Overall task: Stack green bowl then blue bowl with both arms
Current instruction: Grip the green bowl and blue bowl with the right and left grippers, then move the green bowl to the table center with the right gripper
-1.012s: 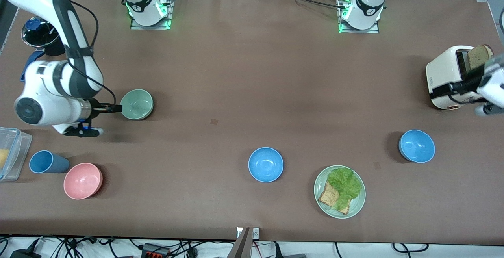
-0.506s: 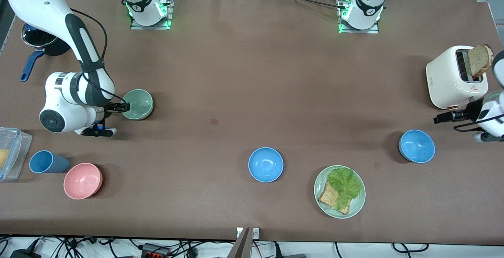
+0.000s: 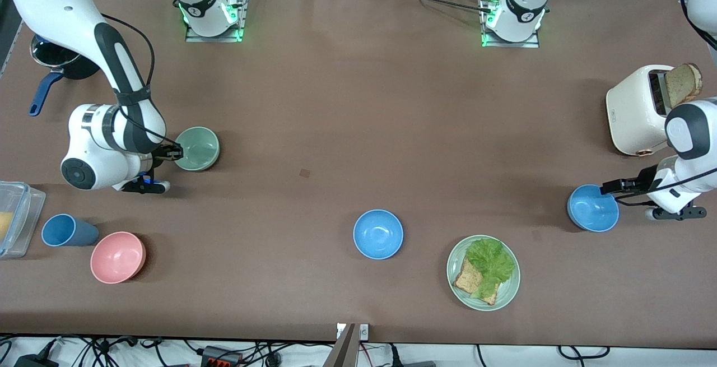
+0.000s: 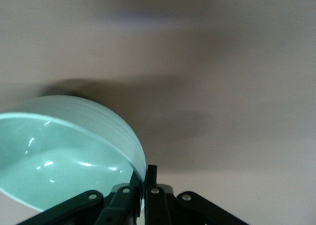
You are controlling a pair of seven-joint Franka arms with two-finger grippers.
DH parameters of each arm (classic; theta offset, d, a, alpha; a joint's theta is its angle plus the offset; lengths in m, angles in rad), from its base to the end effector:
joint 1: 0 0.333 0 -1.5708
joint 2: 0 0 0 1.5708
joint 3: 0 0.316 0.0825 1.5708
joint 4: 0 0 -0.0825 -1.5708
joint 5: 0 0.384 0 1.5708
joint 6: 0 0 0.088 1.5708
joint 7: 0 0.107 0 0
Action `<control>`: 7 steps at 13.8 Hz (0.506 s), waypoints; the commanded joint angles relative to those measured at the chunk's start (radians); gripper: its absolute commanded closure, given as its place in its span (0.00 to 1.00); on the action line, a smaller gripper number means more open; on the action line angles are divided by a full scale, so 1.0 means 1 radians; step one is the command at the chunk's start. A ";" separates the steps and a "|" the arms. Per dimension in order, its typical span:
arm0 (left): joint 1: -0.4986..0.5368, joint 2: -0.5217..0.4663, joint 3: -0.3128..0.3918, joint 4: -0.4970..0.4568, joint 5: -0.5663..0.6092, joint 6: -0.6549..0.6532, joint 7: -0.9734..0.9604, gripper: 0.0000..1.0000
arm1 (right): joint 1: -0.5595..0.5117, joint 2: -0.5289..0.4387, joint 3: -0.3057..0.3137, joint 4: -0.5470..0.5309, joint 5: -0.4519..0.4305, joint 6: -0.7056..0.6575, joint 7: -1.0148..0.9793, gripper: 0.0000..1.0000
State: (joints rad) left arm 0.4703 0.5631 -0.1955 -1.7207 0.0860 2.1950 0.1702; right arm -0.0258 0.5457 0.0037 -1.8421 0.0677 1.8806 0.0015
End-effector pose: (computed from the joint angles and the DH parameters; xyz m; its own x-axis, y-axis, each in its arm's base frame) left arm 0.6328 0.1939 0.2589 0.9948 0.0750 -0.0685 0.0786 -0.9956 0.0505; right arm 0.5825 -0.0079 0.2006 0.8728 -0.0410 -0.4863 -0.0732 -0.9962 -0.0475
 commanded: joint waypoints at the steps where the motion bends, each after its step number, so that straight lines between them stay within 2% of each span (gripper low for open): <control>1: 0.013 0.041 -0.007 0.053 0.028 -0.004 0.049 0.00 | 0.003 -0.024 0.096 0.013 0.069 -0.008 0.028 1.00; 4: 0.034 0.095 -0.007 0.090 0.029 0.002 0.077 0.05 | 0.088 -0.015 0.174 0.046 0.083 0.011 0.128 1.00; 7: 0.033 0.116 -0.007 0.089 0.029 0.042 0.078 0.15 | 0.258 -0.015 0.177 0.055 0.165 0.075 0.254 1.00</control>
State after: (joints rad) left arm 0.4985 0.6489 -0.1943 -1.6635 0.0864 2.2276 0.2322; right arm 0.1425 0.5369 0.1886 -1.7920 0.1877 1.9259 0.2005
